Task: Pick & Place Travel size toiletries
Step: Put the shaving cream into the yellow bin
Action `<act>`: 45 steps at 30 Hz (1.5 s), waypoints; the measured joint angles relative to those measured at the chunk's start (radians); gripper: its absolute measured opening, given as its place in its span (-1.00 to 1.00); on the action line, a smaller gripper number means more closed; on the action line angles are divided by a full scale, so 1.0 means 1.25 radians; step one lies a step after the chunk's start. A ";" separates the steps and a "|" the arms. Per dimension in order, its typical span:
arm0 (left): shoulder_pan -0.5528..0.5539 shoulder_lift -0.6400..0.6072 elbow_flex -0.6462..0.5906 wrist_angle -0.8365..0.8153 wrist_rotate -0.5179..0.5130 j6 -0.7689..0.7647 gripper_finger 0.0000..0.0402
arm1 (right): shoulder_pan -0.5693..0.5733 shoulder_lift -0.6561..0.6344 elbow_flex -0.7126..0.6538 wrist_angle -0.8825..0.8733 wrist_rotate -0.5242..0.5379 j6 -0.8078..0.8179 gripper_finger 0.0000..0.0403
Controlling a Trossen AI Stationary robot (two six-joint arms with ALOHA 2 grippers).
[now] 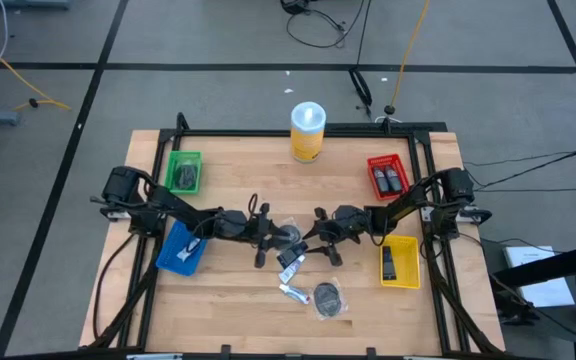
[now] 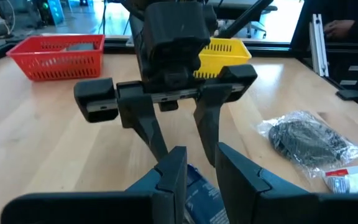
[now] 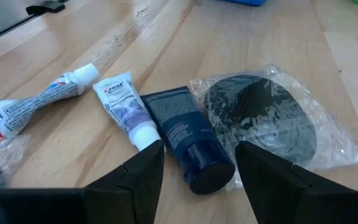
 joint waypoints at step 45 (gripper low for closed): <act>-0.001 -0.119 0.000 -0.154 -0.112 0.058 -0.57 | 0.068 -0.229 -0.052 -0.191 0.092 0.059 -0.42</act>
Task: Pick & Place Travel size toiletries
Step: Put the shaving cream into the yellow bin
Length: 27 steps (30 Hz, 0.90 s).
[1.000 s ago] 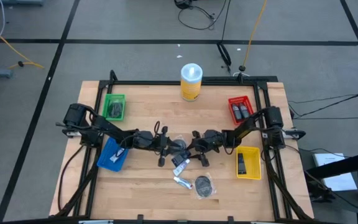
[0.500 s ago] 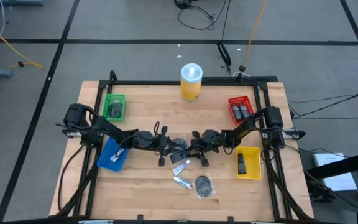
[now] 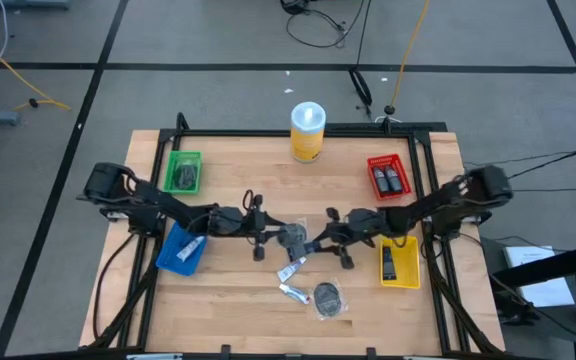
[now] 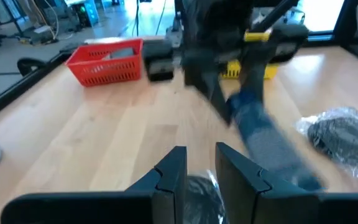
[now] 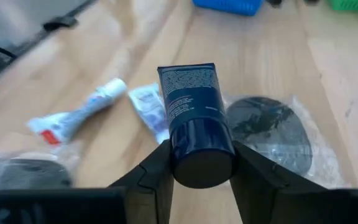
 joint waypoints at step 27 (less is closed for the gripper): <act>-0.036 -0.051 0.001 0.079 0.044 0.158 0.27 | 0.031 -0.074 -0.075 0.150 0.215 -0.008 -0.40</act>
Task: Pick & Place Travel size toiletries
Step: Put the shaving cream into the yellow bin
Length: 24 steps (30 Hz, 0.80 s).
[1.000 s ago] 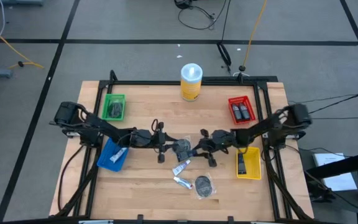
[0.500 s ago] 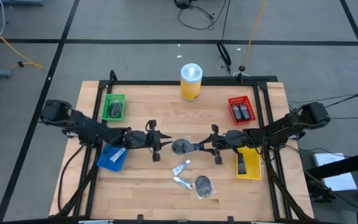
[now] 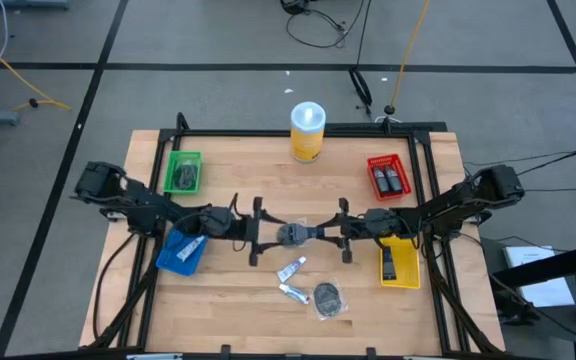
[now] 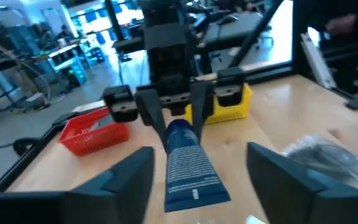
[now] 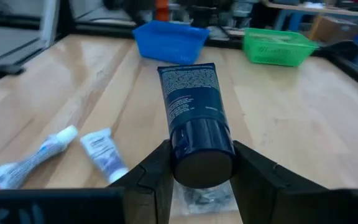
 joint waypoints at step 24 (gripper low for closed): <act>-0.074 0.267 0.247 -0.113 -0.357 0.474 0.14 | -0.043 0.000 0.001 0.007 -0.122 0.162 -0.40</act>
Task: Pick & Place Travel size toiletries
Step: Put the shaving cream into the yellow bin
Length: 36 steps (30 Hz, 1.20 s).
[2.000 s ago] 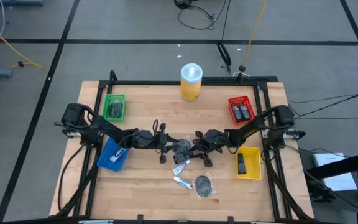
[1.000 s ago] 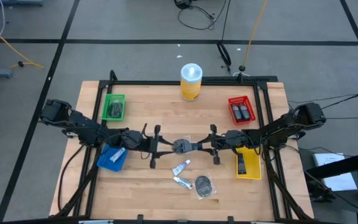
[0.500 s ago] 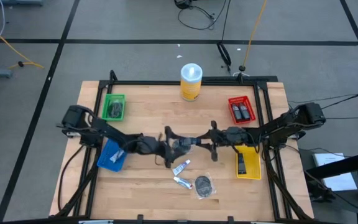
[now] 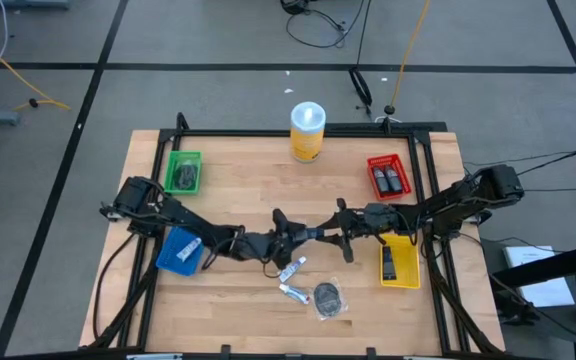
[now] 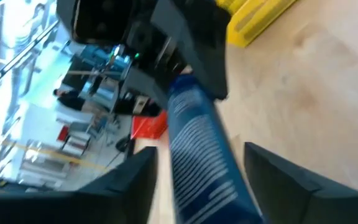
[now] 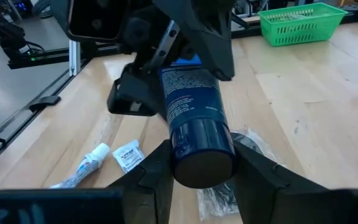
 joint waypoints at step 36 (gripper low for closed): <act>-0.077 -0.188 0.000 -0.265 -0.105 -0.137 -0.97 | 0.000 -0.065 0.000 -0.034 0.008 -0.002 0.02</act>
